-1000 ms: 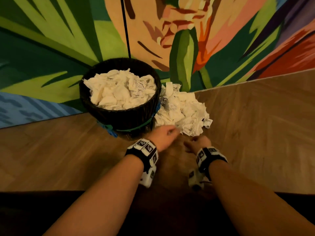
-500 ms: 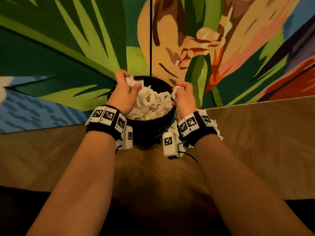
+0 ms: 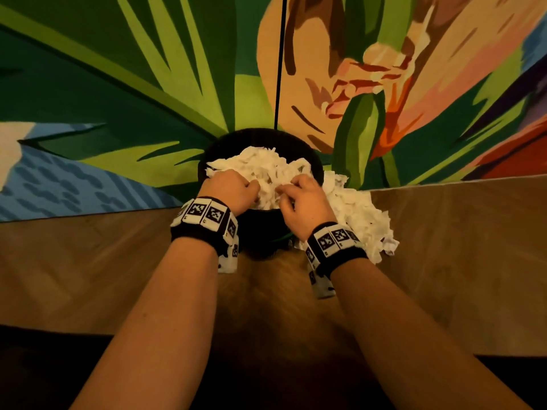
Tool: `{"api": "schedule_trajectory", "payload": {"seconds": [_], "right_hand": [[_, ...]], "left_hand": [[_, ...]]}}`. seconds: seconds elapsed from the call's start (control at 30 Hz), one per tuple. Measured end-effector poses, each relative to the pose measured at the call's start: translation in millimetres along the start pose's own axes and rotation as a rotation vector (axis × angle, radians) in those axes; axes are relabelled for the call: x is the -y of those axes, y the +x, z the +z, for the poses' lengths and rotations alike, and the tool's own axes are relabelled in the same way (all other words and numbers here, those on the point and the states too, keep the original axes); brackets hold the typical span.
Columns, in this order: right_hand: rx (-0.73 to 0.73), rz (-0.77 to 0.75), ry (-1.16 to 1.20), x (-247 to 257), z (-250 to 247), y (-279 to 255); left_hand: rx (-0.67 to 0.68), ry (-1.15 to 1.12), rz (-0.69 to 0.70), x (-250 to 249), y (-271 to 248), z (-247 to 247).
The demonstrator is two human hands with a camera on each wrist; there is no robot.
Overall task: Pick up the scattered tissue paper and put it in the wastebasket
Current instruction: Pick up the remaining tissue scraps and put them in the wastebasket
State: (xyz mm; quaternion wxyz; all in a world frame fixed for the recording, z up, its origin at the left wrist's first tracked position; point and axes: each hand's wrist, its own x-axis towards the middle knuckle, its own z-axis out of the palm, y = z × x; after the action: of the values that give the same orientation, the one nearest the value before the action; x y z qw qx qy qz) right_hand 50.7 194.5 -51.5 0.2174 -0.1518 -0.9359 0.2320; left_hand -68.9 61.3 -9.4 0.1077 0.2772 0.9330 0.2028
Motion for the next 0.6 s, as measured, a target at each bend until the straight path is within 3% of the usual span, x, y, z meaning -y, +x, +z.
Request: {"api": "schedule_trajectory", "payload": {"seconds": [0.13,0.33,0.5,0.6], "right_hand": [[0.064,0.064,0.038,3,-1,2],[0.144,-0.019,-0.353,10,5,1],[0.187,0.028,-0.44,15,6,8],[0.222,0.008,-0.424,13,5,8]], "left_hand": [[0.069,0.031,-0.037,-3,3,-2],[0.139,0.251,-0.079,-10,5,7],[0.226,0.447,-0.045,-15,6,16],[0.138,0.389,-0.065,-13,4,18]]}}
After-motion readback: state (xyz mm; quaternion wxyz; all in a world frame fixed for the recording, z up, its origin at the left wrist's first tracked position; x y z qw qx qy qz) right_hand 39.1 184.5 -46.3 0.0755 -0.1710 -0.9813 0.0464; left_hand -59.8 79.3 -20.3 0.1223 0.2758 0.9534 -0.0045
